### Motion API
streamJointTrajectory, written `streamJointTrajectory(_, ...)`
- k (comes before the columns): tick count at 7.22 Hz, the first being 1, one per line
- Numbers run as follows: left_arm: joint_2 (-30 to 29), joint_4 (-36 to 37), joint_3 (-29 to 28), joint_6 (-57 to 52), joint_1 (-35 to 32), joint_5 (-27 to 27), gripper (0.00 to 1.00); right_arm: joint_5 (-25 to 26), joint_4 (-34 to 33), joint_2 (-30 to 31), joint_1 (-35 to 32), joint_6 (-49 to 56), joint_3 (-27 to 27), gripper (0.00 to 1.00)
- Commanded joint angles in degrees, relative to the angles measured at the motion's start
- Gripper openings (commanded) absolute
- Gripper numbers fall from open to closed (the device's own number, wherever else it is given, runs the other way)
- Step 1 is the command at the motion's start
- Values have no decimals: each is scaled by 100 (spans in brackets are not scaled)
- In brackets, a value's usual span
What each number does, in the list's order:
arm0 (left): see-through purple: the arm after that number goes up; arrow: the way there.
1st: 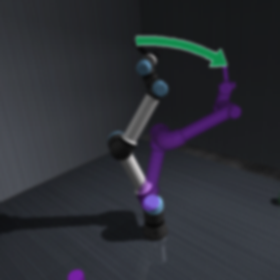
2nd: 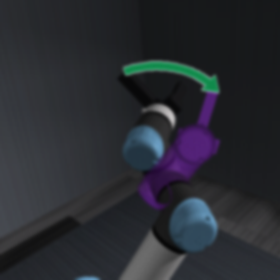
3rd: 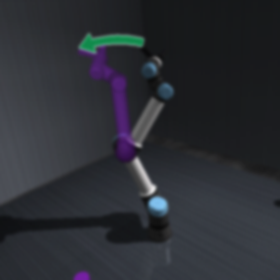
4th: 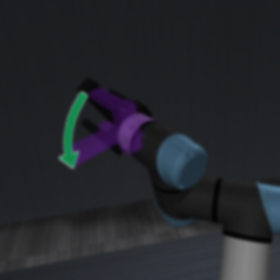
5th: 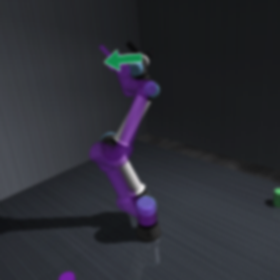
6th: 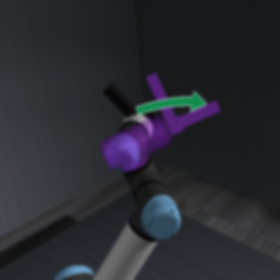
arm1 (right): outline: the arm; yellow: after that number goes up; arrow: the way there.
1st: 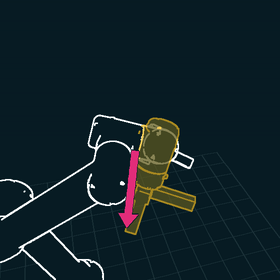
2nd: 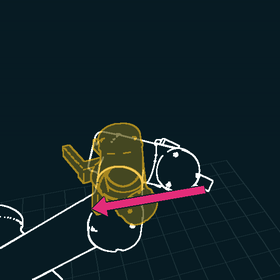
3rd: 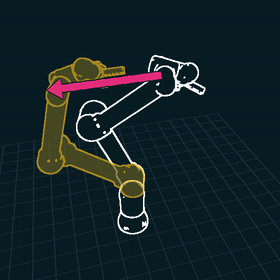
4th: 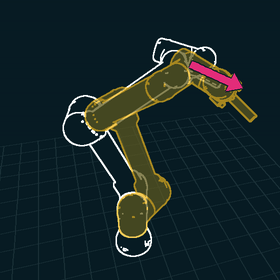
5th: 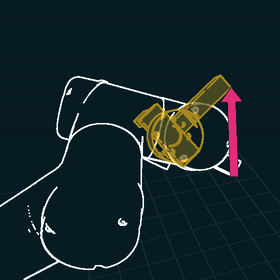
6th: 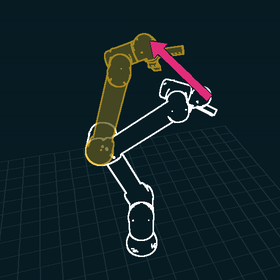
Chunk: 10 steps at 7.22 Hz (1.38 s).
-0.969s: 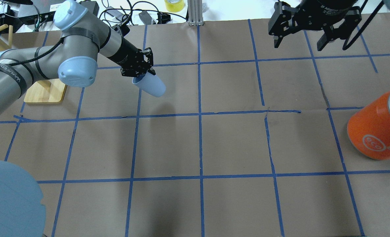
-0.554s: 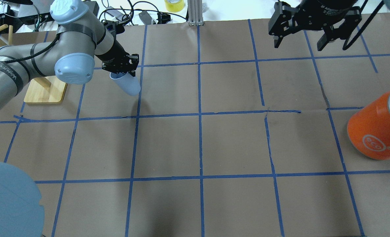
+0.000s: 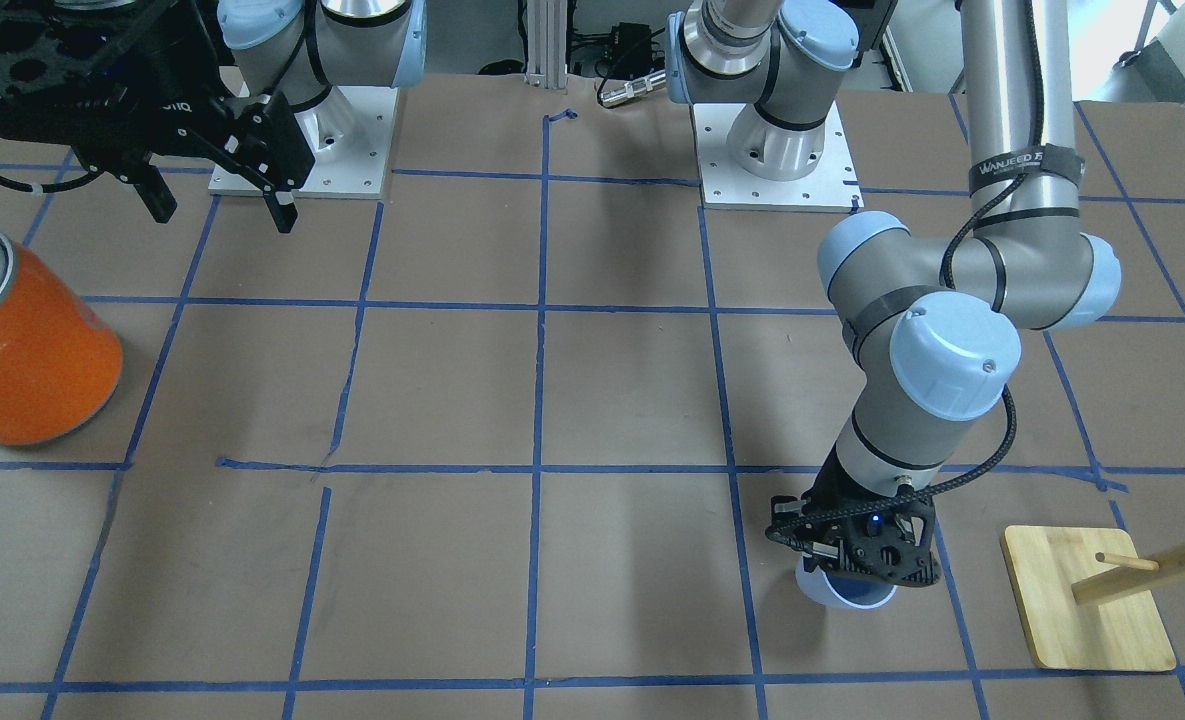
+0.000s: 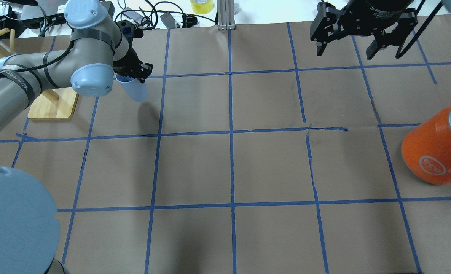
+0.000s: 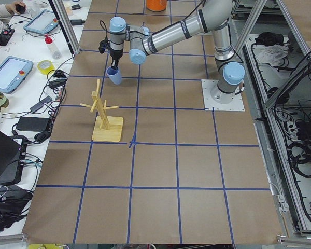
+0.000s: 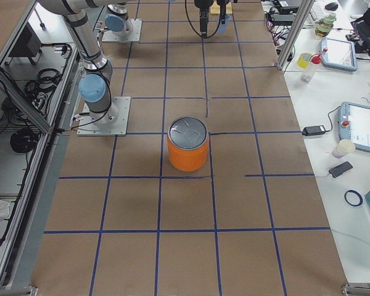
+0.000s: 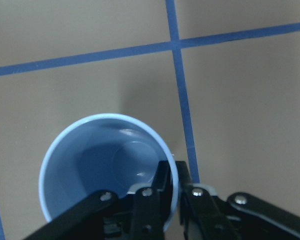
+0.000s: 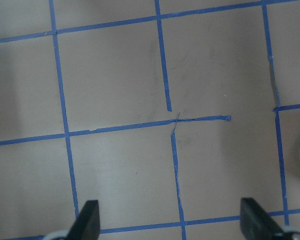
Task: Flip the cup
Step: 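Lower the upright cup onto the table with the left gripper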
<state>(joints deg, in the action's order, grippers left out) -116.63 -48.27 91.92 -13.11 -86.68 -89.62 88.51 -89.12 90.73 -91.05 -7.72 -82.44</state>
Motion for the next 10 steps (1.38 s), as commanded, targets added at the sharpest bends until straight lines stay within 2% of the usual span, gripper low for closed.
streamJointTrajectory(1,-192,413,-60,-313,159,-179,0,0,0,6,0,-2,0,100)
streamJointTrajectory(5,-325,582,19,-482,230,-196,0,0,0,-3,0,-2,0,100)
streamJointTrajectory(6,-325,573,19,-464,230,-196,52,0,0,-3,0,-2,0,100)
streamJointTrajectory(7,-325,547,63,-421,230,-188,91,0,0,-3,0,-2,0,100)
streamJointTrajectory(8,-325,538,124,-420,230,-188,100,0,0,-3,0,-2,0,100)
streamJointTrajectory(10,-125,442,134,-403,213,-188,100,0,0,-3,0,-2,0,100)
